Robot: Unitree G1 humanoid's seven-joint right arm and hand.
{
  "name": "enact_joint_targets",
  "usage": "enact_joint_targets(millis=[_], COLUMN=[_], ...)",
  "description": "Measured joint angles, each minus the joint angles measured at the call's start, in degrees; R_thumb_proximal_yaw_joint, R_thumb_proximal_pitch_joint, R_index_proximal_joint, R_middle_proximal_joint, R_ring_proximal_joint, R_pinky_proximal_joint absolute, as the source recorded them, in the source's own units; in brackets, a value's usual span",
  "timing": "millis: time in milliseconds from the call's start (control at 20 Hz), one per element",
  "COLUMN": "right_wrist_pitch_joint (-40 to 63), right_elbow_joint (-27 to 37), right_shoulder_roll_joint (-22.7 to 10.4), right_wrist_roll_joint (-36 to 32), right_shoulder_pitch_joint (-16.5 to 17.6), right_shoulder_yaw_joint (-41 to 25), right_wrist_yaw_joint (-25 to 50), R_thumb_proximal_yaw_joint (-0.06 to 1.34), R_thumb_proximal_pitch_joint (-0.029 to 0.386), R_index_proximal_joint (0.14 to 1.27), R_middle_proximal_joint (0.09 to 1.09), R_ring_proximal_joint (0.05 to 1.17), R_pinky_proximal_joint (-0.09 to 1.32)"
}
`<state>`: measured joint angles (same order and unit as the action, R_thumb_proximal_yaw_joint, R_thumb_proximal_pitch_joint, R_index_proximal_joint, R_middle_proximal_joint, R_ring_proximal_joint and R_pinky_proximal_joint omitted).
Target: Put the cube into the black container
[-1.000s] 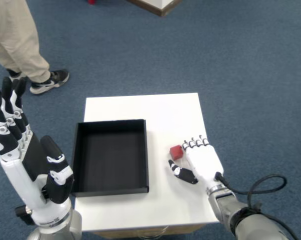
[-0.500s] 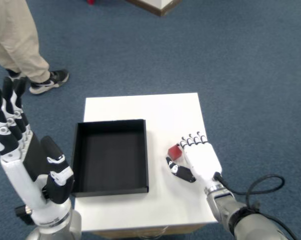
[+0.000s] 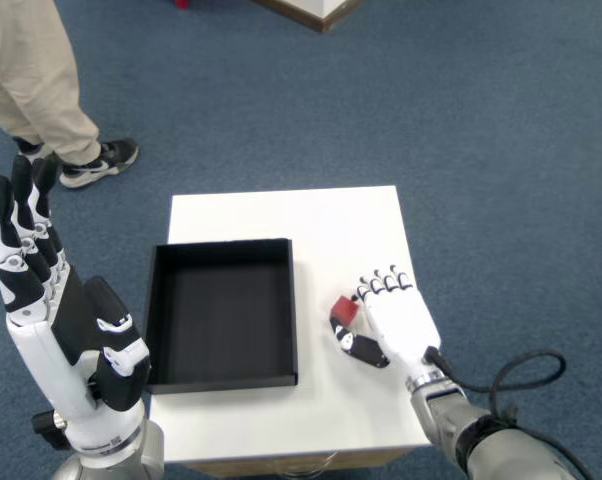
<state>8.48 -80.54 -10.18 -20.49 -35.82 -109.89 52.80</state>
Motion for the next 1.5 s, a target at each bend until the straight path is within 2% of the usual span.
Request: enact_joint_targets(millis=[50,200,250,400,850,900,1050,1300,1500], right_wrist_pitch_joint=[0.00,0.00,0.00,0.16,1.17,1.19,1.19,0.92,-0.08], right_elbow_joint=[-0.01,-0.24,-0.30,-0.39,-0.70,-0.70,-0.84,-1.27,-1.05], right_shoulder_roll_joint=[0.00,-0.01,-0.01,-0.21,-0.38,-0.38,-0.33,0.09,0.30], right_wrist_roll_joint=[0.02,0.06,0.06,0.05,0.01,-0.01,-0.09,-0.41,-0.73], right_shoulder_pitch_joint=[0.18,0.38,0.40,0.56,1.23,1.32,1.64,1.68,1.58], right_shoulder_yaw_joint=[0.00,0.01,0.01,0.05,0.09,0.09,0.13,0.28,0.44], right_wrist_yaw_joint=[0.00,-0.02,-0.02,-0.05,-0.13,-0.13,-0.13,-0.98,-1.25], R_thumb_proximal_yaw_joint=[0.33,0.38,0.40,0.53,0.63,0.63,0.56,0.41,0.35], R_thumb_proximal_pitch_joint=[0.112,0.030,0.027,0.049,0.076,0.076,0.055,0.016,0.000], R_index_proximal_joint=[0.62,0.69,0.71,0.77,0.79,0.78,0.67,0.63,0.61], R_middle_proximal_joint=[0.30,0.31,0.31,0.32,0.33,0.33,0.33,0.32,0.31], R_ring_proximal_joint=[0.22,0.23,0.23,0.23,0.23,0.24,0.24,0.24,0.23], R_pinky_proximal_joint=[0.06,0.05,0.05,0.05,0.05,0.05,0.06,0.06,0.05])
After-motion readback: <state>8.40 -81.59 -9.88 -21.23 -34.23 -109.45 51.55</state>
